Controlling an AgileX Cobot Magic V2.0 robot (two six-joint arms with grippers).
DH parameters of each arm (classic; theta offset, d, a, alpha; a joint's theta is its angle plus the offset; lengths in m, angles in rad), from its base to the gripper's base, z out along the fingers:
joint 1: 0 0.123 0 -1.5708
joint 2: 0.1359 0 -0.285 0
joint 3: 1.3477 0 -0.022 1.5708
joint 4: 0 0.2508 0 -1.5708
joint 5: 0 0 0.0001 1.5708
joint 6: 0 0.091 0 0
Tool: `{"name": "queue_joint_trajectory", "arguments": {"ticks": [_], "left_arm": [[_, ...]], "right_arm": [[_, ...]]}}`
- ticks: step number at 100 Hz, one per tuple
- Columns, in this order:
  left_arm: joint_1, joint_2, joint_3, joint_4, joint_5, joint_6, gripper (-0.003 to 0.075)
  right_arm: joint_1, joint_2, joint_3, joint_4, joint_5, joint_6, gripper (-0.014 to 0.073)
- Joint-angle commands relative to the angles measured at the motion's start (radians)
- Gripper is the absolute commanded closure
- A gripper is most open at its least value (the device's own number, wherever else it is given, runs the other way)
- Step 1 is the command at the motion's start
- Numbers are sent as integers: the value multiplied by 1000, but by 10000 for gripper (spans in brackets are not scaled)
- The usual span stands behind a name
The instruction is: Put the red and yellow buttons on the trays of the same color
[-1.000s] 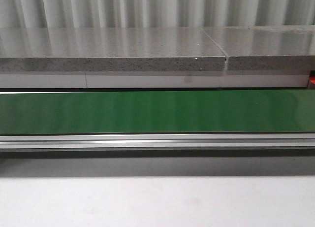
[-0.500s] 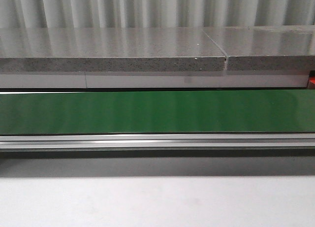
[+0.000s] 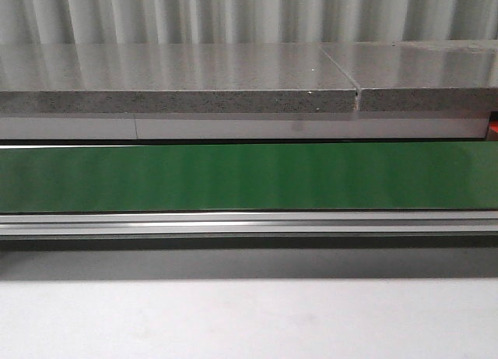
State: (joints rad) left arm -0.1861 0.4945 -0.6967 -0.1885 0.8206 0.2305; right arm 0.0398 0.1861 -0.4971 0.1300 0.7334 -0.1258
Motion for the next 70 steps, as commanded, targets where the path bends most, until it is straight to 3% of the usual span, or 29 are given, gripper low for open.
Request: {"name": "queue_joint_trajectory", "arguments": {"ticks": [1,19,56,63,70], "left_arm": [[-2,55,-34,60,-118,-76,741],[49,150,-71,229,-127,-252,741],[266,383,-244,118,-14,-298,736],[320,440,-279,85,14,-298,693],[368,494,-312,68,37,-296,590]], "right_arm": [[1,9,-24,2,-66,-12,610],[1,9,-24,2,-66,-12,610],[1,9,-24,2,-66,-12,610],[1,9,-24,2,-66,-12,610],[1,9,-24,2,-66,-12,610]]}}
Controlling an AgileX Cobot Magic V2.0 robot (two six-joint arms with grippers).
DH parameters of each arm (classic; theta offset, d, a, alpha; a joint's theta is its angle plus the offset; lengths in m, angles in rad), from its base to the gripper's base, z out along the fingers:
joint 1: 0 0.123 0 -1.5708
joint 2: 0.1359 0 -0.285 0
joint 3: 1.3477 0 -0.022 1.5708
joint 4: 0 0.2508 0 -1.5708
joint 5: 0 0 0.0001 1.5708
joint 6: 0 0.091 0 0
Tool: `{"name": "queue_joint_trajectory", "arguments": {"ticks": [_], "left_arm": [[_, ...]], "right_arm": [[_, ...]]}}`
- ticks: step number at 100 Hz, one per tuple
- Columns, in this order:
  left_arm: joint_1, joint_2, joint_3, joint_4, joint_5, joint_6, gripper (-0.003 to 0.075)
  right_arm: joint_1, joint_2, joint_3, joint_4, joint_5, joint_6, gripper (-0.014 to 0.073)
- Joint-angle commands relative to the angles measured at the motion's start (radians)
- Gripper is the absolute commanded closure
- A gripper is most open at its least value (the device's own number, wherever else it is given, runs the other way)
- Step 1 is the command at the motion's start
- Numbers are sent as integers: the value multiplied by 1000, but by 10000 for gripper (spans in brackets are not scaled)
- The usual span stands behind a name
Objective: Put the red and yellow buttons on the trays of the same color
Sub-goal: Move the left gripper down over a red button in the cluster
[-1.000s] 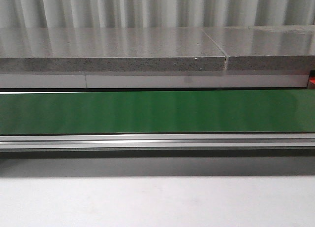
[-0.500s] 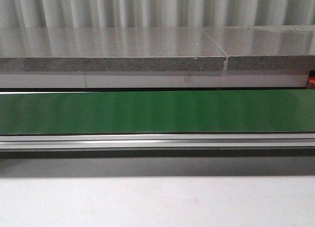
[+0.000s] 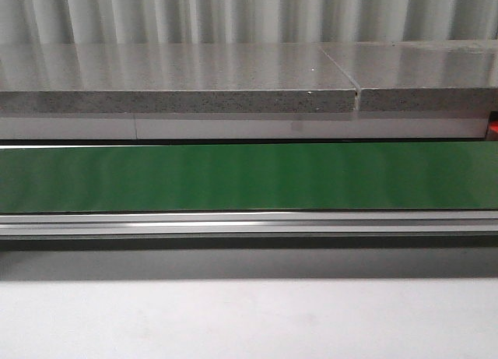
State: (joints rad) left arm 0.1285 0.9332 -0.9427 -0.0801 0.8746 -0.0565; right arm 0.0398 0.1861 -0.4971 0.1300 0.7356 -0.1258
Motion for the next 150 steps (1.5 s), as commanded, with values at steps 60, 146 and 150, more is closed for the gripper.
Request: {"name": "queue_joint_trajectory", "arguments": {"ticks": [60,146,150], "left_arm": [[278,491,-369,-34,269,57,154],[347,905,-590,31,386,109,155],[347,910,-590,31,376,109,155]], "right_arm": [[1,9,-24,2,-68,-12,610],[1,9,-24,2,-68,-12,610],[1,9,-24,2,-68,-12,610]]}}
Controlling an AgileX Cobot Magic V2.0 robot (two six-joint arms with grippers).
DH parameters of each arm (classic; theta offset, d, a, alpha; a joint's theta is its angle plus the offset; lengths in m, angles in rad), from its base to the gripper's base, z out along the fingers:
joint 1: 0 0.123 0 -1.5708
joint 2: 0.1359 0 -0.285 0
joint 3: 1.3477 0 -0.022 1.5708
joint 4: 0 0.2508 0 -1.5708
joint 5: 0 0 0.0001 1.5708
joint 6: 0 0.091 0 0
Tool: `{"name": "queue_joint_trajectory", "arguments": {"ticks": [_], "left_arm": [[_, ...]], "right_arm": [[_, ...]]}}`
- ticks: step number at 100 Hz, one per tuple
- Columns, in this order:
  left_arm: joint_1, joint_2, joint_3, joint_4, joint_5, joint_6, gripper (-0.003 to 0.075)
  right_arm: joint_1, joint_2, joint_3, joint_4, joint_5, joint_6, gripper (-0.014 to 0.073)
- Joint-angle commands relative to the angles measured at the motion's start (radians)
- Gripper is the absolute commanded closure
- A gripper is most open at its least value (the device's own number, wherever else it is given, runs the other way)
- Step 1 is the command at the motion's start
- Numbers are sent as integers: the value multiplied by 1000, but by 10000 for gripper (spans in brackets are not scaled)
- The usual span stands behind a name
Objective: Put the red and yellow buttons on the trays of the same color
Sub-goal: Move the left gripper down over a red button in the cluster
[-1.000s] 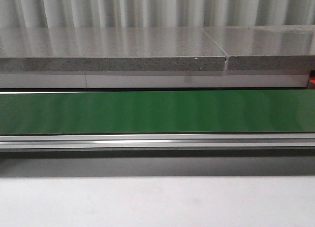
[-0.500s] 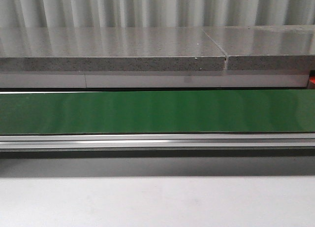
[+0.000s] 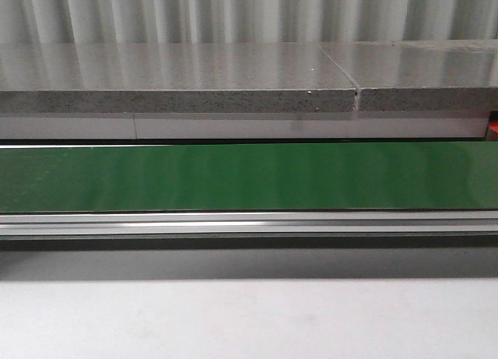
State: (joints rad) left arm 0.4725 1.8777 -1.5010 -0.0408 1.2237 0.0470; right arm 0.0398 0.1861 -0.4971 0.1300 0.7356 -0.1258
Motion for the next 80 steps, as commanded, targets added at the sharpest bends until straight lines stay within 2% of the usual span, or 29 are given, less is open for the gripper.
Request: {"name": "queue_joint_trajectory", "arguments": {"ticks": [1,46,58,70,80], "left_arm": [[3,-32,-32,-9,24,5,155],[3,40,-33,-2,-19,5,164],[3,44,-33,-2,-19,5,250],[3,44,-33,-2,-29,5,375],[3,44,-33,-2,-43,5,439]], "right_arm": [[1,9,-24,2,-68,-12,610],[1,9,-24,2,-69,-12,610],[1,9,-24,2,-69,-12,610],[1,9,-24,2,-69,-12,610],[1,9,-24,2,-69,-12,610]]}}
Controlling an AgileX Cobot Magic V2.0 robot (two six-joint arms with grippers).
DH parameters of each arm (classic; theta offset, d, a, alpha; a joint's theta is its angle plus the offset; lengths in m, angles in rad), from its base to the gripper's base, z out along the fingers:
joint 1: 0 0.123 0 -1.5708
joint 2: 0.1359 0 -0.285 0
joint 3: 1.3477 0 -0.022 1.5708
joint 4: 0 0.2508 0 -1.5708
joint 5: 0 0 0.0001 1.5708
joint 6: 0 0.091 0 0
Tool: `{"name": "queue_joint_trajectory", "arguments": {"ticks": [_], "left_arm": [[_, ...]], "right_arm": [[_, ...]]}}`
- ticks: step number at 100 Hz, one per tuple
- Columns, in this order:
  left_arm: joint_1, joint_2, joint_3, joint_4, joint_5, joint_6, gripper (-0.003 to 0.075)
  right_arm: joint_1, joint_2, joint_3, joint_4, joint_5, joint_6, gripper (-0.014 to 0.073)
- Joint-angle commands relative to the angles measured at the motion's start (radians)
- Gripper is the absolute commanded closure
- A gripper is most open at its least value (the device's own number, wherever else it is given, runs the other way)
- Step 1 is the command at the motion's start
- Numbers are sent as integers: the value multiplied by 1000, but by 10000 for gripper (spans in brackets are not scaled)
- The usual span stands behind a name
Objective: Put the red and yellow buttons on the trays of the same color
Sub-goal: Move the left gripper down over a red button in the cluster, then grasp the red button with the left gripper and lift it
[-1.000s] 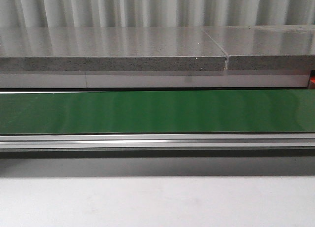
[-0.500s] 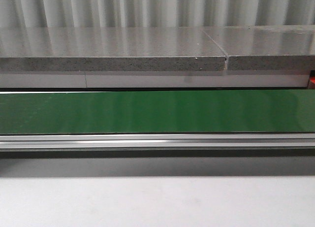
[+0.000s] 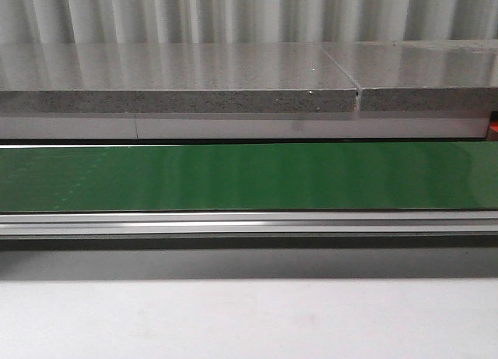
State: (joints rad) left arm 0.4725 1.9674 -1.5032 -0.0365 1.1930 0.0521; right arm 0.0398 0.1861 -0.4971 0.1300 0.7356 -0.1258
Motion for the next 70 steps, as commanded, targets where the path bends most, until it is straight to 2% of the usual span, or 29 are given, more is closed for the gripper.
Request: {"name": "queue_joint_trajectory", "arguments": {"ticks": [1,9,38,70], "left_arm": [[3,-46,-31,-6,-14,0,442],[3,-48,-31,-6,-18,0,463],[-21,-151,-31,-11,-26,19,462],[-158,-278,-59,-1,40,19,462]], "right_arm": [[1,9,-24,2,-69,-12,610],[1,9,-24,2,-69,-12,610],[1,9,-24,2,-69,-12,610],[1,9,-24,2,-69,-12,610]]}}
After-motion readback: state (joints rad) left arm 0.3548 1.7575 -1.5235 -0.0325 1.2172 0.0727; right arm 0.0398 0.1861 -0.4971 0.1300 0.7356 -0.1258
